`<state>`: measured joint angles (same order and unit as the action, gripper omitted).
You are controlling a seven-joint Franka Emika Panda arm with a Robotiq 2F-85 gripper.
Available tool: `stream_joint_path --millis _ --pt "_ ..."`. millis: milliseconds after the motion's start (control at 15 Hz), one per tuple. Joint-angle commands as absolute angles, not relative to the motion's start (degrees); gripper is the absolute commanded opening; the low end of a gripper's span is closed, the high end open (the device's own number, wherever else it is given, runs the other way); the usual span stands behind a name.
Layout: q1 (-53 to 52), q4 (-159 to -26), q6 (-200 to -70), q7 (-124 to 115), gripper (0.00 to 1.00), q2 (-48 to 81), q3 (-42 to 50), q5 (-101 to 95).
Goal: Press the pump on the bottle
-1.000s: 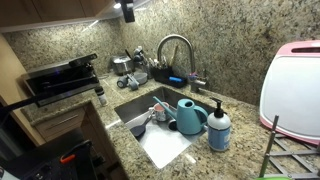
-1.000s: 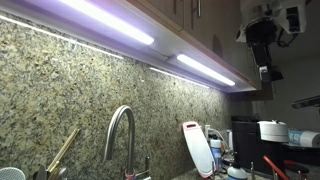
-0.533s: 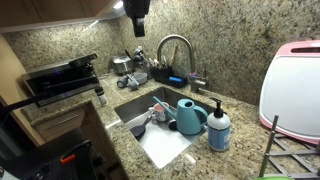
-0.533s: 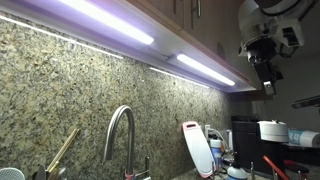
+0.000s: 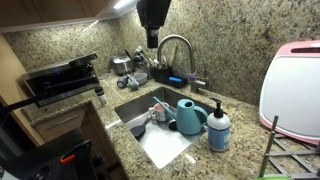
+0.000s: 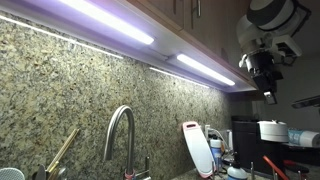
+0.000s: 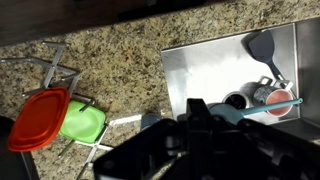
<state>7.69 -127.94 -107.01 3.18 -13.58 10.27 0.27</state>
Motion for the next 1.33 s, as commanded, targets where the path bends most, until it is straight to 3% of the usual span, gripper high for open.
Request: stream_joint_path --millis 0,733,1267 --pt "8.87 -125.48 -107.47 3.05 0.00 -10.59 10.61 -0.53" --pt "10.19 -132.47 -110.87 -2.23 0.00 -10.85 9.53 -17.01" --pt "10.03 -129.91 -111.29 -3.34 0.00 -6.21 10.07 -17.10"
